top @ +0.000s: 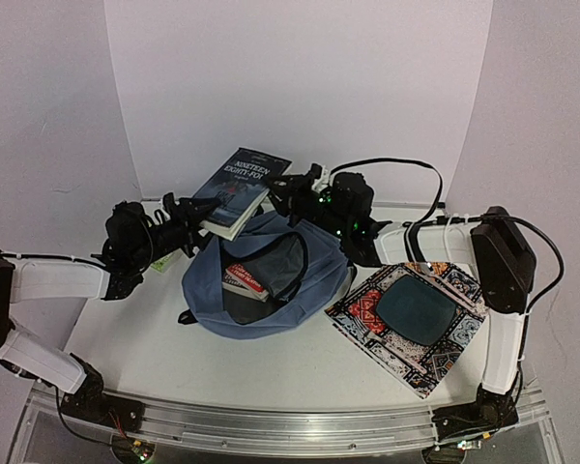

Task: Pack the student bag
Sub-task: Pass from the right arm to the left

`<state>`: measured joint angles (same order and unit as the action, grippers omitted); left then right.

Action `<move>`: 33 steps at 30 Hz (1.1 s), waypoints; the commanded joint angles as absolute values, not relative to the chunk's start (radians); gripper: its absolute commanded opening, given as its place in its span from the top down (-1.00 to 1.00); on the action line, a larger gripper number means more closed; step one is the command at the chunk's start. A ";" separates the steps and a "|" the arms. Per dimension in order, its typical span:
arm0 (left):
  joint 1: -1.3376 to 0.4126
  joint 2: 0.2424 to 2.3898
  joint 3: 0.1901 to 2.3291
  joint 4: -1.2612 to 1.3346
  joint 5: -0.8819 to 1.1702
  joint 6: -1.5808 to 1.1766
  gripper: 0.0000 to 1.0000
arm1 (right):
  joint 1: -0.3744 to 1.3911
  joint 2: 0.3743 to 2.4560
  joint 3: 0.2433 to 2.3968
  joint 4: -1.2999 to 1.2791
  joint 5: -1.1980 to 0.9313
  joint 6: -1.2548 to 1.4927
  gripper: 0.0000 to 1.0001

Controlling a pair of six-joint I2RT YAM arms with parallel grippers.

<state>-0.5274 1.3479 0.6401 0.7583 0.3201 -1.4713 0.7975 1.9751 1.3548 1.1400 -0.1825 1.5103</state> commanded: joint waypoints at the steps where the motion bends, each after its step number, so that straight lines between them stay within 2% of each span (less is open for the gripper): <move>1: -0.530 1.315 0.631 0.867 0.292 -1.487 0.29 | 0.802 1.956 1.362 1.374 -0.189 1.520 1.00; 4: -0.522 1.301 0.611 0.867 0.283 -1.480 0.69 | 0.800 1.953 1.328 1.371 -0.203 1.488 0.94; 6: -0.509 1.294 0.597 0.866 0.282 -1.475 0.95 | 0.795 1.947 1.308 1.357 -0.223 1.448 0.78; 7: -0.501 1.289 0.590 0.866 0.283 -1.471 1.00 | 0.788 1.943 1.306 1.336 -0.253 1.413 0.65; 15: -0.383 1.241 0.526 0.836 0.333 -1.448 1.00 | 0.729 1.873 1.283 0.997 -0.443 1.140 -0.13; 18: -0.332 1.236 0.521 0.822 0.385 -1.447 1.00 | 0.714 1.847 1.307 0.779 -0.471 1.004 -0.42; 21: -0.279 1.230 0.535 0.765 0.441 -1.418 1.00 | 0.708 1.820 1.348 0.526 -0.426 0.806 -0.59; 26: -0.198 1.203 0.531 0.696 0.535 -1.386 1.00 | 0.697 1.840 1.467 0.138 -0.321 0.549 -0.70; 29: -0.157 1.193 0.531 0.651 0.609 -1.360 1.00 | 0.698 1.856 1.503 0.019 -0.215 0.457 -0.71; 33: -0.135 1.172 0.515 0.622 0.689 -1.338 1.00 | 0.698 1.901 1.564 -0.088 -0.174 0.361 -0.69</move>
